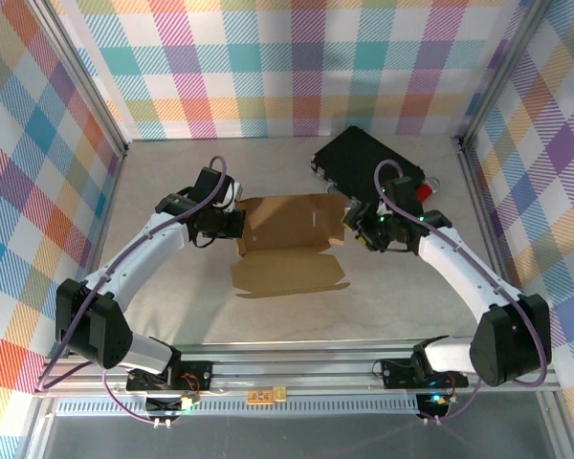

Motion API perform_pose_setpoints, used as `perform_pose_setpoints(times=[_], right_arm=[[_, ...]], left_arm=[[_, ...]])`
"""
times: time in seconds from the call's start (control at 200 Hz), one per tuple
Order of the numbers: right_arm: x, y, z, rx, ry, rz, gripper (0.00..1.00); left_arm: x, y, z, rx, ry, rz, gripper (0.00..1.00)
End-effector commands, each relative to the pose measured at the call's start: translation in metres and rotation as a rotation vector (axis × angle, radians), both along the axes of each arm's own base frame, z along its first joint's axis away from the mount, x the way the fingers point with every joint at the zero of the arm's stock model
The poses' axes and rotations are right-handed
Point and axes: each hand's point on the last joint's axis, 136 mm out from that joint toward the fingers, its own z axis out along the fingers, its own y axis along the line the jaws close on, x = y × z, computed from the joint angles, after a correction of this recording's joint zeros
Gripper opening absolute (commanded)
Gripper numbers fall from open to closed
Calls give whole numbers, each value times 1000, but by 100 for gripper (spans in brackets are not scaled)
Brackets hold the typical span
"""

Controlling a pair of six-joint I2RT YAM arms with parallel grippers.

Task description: Fold the paper box

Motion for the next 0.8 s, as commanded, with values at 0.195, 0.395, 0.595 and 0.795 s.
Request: perform_pose_setpoints(times=[0.195, 0.395, 0.595, 0.795], right_arm=[[11, 32, -25, -74, -25, 177, 46], [23, 48, -35, -72, -30, 211, 41], [25, 61, -37, -73, -22, 239, 31], [25, 59, -32, -106, -38, 241, 5]], left_arm=[[3, -4, 22, -25, -36, -4, 0], [2, -4, 24, -29, -37, -4, 0], [3, -5, 23, -29, -36, -6, 0], [5, -7, 23, -30, -35, -9, 0]])
